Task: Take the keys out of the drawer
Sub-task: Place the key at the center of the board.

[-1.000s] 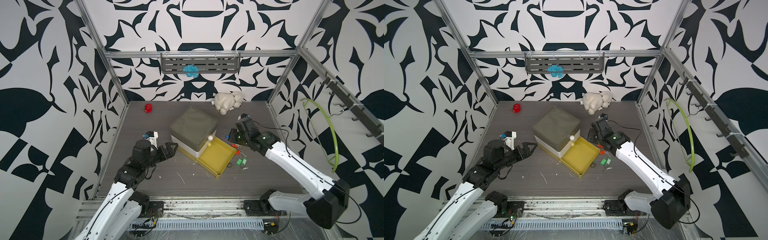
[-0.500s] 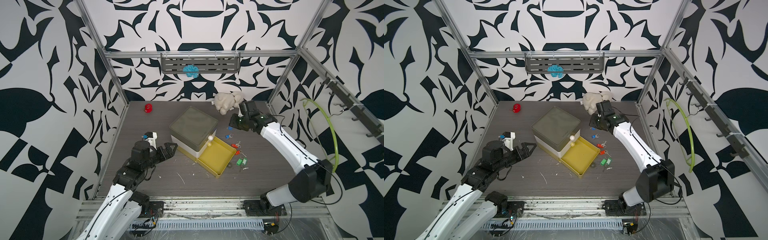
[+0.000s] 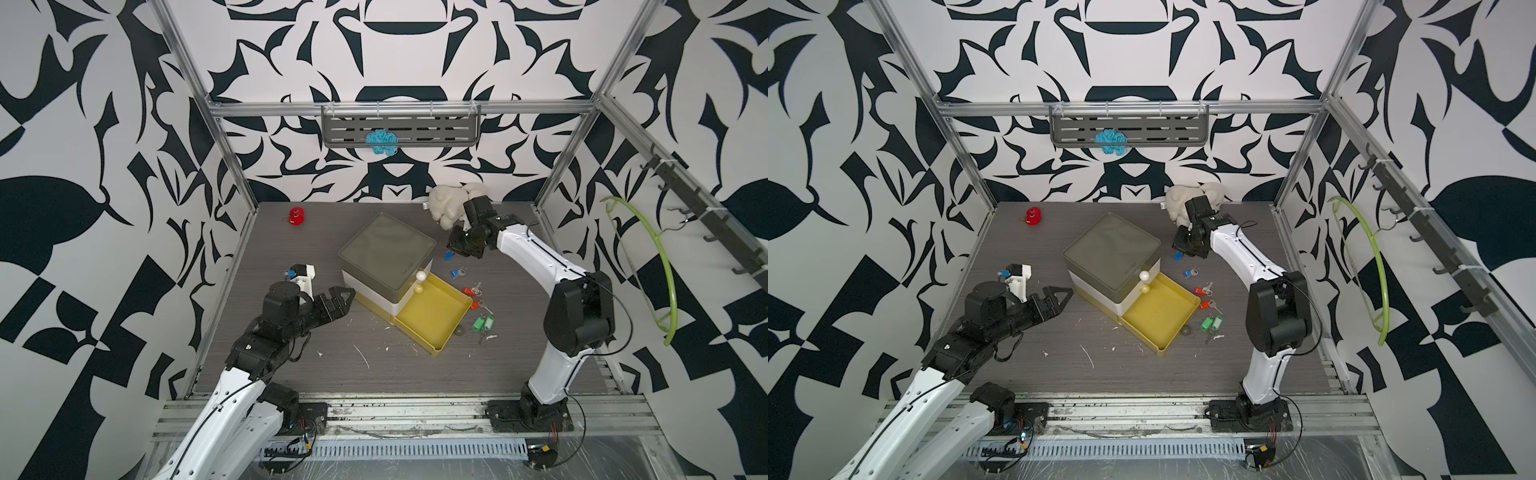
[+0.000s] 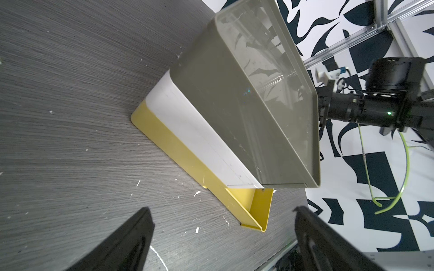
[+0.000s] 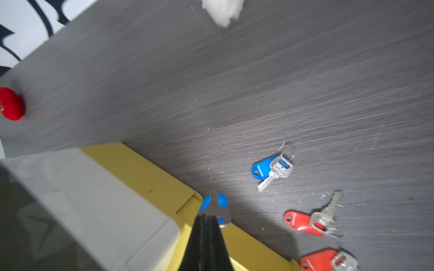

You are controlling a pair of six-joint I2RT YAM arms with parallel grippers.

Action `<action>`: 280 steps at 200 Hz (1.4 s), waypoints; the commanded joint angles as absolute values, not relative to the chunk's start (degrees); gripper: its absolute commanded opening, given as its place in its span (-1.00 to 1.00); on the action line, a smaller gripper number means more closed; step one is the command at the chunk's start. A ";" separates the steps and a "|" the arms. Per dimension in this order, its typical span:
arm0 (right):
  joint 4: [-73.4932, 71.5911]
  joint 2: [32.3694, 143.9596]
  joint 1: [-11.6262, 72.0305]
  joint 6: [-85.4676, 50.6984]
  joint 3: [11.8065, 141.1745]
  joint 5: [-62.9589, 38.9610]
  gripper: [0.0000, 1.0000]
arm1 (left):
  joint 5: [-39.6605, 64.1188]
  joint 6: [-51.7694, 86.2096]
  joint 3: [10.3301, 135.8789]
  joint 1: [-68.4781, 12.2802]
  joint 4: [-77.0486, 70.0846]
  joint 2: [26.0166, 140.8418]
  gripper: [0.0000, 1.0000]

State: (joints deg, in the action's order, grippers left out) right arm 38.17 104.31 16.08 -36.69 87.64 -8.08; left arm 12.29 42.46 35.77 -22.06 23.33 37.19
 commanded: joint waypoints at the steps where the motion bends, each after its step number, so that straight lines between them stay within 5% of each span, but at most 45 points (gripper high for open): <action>1: 36.22 106.26 15.12 -39.20 89.80 -12.24 -1.00 | 13.88 41.22 36.79 -21.80 24.35 37.32 0.98; 280: 30.66 120.10 8.00 -43.62 92.07 -16.87 -1.00 | 14.94 37.88 38.14 -21.80 21.89 43.07 0.98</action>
